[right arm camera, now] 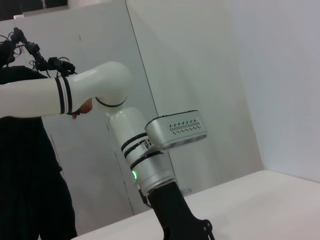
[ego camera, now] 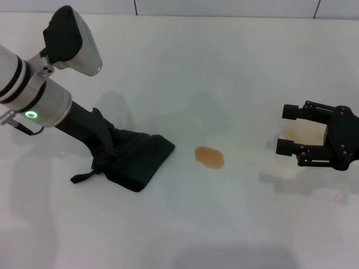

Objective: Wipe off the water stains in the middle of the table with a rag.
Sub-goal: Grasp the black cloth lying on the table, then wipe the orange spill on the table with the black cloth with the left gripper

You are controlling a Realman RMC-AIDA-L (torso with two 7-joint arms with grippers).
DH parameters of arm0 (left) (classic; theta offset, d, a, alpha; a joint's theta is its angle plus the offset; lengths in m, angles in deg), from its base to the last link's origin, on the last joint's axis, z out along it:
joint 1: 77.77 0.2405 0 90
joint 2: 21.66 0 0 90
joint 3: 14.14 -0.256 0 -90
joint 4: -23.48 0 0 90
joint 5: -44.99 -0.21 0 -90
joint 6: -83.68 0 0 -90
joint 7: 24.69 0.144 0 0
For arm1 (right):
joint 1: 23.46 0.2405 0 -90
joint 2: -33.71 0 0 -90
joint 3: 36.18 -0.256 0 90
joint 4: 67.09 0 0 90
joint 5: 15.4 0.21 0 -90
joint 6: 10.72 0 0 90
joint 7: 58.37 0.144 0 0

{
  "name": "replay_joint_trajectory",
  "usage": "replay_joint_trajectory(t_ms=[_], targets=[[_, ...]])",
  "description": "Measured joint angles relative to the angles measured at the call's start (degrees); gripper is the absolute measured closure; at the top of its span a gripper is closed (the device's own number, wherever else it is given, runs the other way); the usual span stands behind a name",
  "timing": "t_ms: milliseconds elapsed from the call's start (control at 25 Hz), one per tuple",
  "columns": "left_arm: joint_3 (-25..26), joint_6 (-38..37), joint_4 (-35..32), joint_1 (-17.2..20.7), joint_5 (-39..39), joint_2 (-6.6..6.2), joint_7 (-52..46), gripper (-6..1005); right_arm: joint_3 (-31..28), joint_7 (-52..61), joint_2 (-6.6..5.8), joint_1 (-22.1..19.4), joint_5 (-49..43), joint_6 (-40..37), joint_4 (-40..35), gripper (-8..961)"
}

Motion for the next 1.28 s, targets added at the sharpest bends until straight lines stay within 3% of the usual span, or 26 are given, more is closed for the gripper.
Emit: replay_joint_trajectory(t_ms=[240,440,680,1280], targets=[[-0.01,1.92,0.75,0.06,-0.6,0.49,-0.48,484,0.0,0.51,0.0,-0.02,0.26,-0.12,0.03,109],[-0.01,3.0,1.32,-0.09,0.03,0.61,-1.27,714,0.03,1.01,0.0,0.03,0.7,-0.73,-0.35,109],[-0.01,3.12,0.95,0.1,1.1,0.7,-1.28,828,0.09,1.03,0.0,-0.13,0.97,-1.31,-0.43,110],[-3.66,4.13,0.24,0.34,2.92,0.66,-2.94,872,0.09,1.03,0.0,-0.21,1.68,-1.44,-0.44,119]])
